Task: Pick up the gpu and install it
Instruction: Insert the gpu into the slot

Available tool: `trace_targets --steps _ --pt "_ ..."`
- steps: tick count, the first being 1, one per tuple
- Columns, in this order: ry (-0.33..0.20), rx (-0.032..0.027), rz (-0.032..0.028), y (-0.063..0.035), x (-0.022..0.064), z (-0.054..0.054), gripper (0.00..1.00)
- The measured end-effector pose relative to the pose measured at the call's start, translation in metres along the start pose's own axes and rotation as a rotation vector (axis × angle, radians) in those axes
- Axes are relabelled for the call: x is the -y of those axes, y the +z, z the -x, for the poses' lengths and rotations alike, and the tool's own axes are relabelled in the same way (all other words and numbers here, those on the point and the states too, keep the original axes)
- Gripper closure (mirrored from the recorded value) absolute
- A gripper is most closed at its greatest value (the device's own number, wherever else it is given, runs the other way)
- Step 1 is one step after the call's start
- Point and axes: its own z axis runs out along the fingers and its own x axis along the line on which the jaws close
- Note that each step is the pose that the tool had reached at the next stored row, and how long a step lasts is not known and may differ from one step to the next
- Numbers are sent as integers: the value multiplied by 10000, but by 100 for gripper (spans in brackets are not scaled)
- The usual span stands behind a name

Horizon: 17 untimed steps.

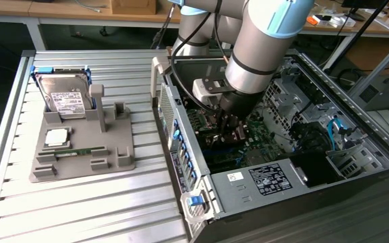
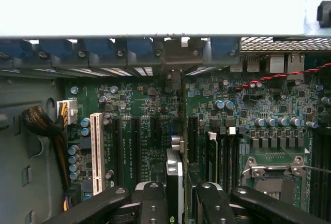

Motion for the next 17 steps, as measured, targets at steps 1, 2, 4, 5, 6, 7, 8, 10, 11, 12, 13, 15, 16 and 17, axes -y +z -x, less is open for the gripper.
trace_targets --steps 1,2,4,5,6,7,8,10,11,12,13,15,16,17 --pt "4 -30 0 -2 0 0 73" --pt "6 -64 0 -2 0 0 73" --pt "7 -116 0 -5 -1 1 73" --pt "6 -137 0 -7 0 3 73" --pt "6 -156 -1 -7 -1 5 73" --pt "6 -171 -1 -7 -1 6 73" --pt "7 -190 -1 -7 -1 8 73" --pt "7 -236 -2 -7 -1 15 73" --pt "7 -241 -1 -7 -1 21 73" --pt "6 -242 0 -7 -1 27 73" --pt "6 -242 -1 -7 -1 31 73" --pt "6 -242 -1 -6 -1 35 73" --pt "6 -243 -1 -6 -1 35 73" --pt "6 -242 -1 -5 -1 36 73"
